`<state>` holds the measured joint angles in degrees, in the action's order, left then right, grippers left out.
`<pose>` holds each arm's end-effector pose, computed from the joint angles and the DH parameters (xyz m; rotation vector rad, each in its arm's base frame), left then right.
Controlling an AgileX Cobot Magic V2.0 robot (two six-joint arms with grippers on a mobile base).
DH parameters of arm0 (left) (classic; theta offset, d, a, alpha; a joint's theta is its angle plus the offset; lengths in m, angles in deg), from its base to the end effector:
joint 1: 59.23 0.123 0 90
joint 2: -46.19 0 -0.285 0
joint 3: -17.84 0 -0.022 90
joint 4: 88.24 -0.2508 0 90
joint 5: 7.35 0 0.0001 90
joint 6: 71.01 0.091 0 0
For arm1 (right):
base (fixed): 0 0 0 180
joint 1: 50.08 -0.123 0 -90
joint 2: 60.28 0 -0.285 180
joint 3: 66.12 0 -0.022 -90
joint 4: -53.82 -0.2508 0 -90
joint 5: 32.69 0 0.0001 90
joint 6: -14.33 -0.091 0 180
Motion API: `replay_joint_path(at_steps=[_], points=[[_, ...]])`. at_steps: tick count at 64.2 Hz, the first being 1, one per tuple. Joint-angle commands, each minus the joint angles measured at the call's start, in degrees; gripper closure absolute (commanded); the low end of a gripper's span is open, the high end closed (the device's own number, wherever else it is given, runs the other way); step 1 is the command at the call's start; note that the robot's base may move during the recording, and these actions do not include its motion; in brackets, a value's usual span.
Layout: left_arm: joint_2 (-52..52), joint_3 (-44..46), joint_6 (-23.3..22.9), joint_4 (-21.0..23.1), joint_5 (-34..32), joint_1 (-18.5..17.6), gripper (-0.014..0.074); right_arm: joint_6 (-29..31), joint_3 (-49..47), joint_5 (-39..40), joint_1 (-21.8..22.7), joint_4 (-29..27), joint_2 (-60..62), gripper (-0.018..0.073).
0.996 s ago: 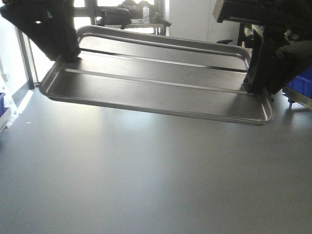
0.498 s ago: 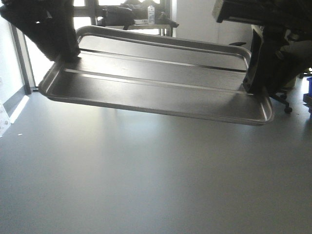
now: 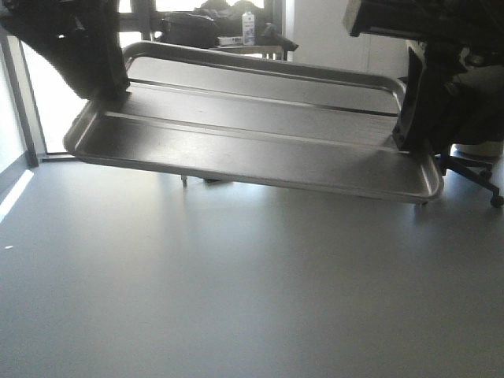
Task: Grab silver tray and stack on right shelf
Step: 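Hold the tray level in both grippers while the base drives to another shelf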
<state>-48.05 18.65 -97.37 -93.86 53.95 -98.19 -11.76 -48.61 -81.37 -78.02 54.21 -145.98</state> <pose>0.2471 -0.1898 0.3322 0.3350 2.6903 -0.2176 0.2393 0.1264 0.2910 -0.0477 2.6857 0.2980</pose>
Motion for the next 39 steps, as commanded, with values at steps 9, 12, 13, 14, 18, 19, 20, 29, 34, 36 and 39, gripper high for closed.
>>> replay_joint_path(at_steps=[9, 12, 13, 14, 18, 19, 20, 29, 34, 36, 39], points=[[2.5, 2.0, 0.4, -0.4, -1.7, -0.4, 0.0691, 1.4, -1.5, 2.2, 0.0, 1.1, 2.0, 0.0503], [2.5, 2.0, 0.4, -0.4, -1.7, -0.4, 0.0691, 1.4, -1.5, 2.2, 0.0, 1.1, 2.0, 0.0503], [2.5, 2.0, 0.4, -0.4, -1.7, -0.4, 0.0691, 1.4, -1.5, 2.2, 0.0, 1.1, 2.0, 0.0503], [2.5, 2.0, 0.4, -0.4, -1.7, -0.4, 0.0691, 1.4, -1.5, 2.2, 0.0, 1.1, 2.0, 0.0503], [2.5, 2.0, 0.4, -0.4, -1.7, -0.4, 0.0691, 1.4, -1.5, 2.2, 0.0, 1.1, 2.0, 0.0503], [2.5, 2.0, 0.4, -0.4, -1.7, -0.4, 0.0691, 1.4, -1.5, 2.2, 0.0, 1.1, 2.0, 0.0503], [2.5, 2.0, 0.4, -0.4, -1.7, -0.4, 0.0691, 1.4, -1.5, 2.2, 0.0, 1.1, 2.0, 0.0503], [2.5, 2.0, 0.4, -0.4, -1.7, -0.4, 0.0691, 1.4, -1.5, 2.2, 0.0, 1.1, 2.0, 0.0503], [2.5, 2.0, 0.4, -0.4, -1.7, -0.4, 0.0691, 1.4, -1.5, 2.2, 0.0, 1.1, 2.0, 0.0503], [2.5, 2.0, 0.4, -0.4, -1.7, -0.4, 0.0691, 1.4, -1.5, 2.2, 0.0, 1.1, 2.0, 0.0503], [2.5, 2.0, 0.4, -0.4, -1.7, -0.4, 0.0691, 1.4, -1.5, 2.2, 0.0, 1.1, 2.0, 0.0503]])
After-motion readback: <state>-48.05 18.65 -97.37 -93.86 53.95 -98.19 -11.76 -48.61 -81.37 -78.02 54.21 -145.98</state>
